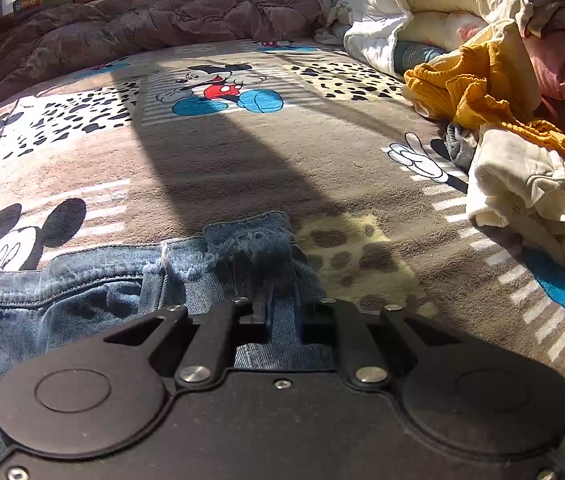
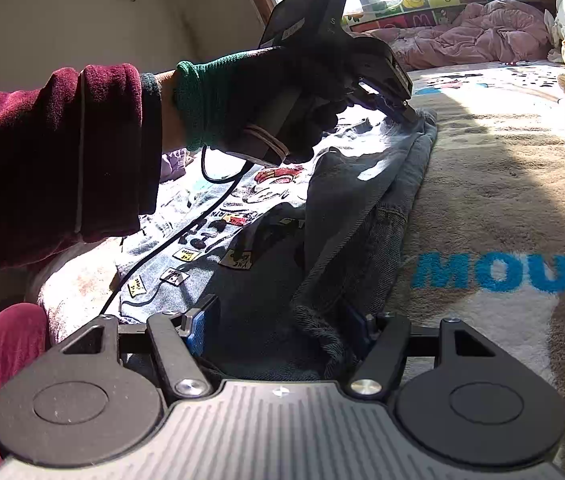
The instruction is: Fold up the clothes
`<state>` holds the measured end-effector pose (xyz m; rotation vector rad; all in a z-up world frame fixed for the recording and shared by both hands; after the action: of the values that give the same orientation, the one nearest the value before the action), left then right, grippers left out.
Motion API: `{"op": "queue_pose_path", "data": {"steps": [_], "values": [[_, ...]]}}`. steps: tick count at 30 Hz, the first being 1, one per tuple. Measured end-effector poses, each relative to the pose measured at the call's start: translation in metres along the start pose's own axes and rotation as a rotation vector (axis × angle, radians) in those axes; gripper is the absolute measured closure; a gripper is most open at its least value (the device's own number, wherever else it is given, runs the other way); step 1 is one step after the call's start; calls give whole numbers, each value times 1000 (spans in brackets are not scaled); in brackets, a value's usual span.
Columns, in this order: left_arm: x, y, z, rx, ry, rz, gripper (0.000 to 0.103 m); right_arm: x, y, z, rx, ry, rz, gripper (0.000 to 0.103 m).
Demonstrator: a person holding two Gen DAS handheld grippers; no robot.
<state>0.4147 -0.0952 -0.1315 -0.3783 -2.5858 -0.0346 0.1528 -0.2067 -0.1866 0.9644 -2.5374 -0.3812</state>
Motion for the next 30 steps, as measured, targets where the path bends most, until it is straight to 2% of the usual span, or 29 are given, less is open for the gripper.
{"op": "queue_pose_path", "data": {"steps": [2,7,9,13,15,16,19,22,24,26,28,30], "values": [[29,-4,-1,-16,-38,30,95,1,-1,-1,-1,-3,1,39],[110,-19,23,-81,-97,119,95,9,1,-4,24,-11,14,40],[131,-27,38,-85,-99,164,95,11,2,-4,36,-12,19,42],[137,-58,80,-114,-38,268,95,13,7,-2,58,-4,10,43],[115,-69,103,-138,30,257,94,11,11,3,100,11,21,42],[111,-72,109,-151,13,251,93,10,13,5,124,19,28,42],[127,-68,103,-58,-37,246,93,11,21,10,190,11,55,43],[161,-67,104,-45,-94,243,93,18,28,12,241,-17,73,43],[176,-67,114,-38,-95,255,93,21,30,14,263,-26,80,43],[177,-73,125,-36,-65,268,93,22,31,16,279,-28,86,43],[162,-80,140,-67,-4,247,93,22,32,17,288,-31,92,43],[156,-82,147,-82,-7,225,92,21,33,19,295,-27,97,43]]}}
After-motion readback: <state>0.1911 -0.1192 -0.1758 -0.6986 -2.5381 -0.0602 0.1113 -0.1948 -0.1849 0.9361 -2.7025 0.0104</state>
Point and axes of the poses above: each gripper's, at about its wrist camera, not at the fingertips, and x roughly against the way its jaws point, y to its left, z to its underside, the point moved 4 cm from there along -x, roughly the way its jaws point, and after that the axes turned 12 degrees about -y, right-handed, at the moved point
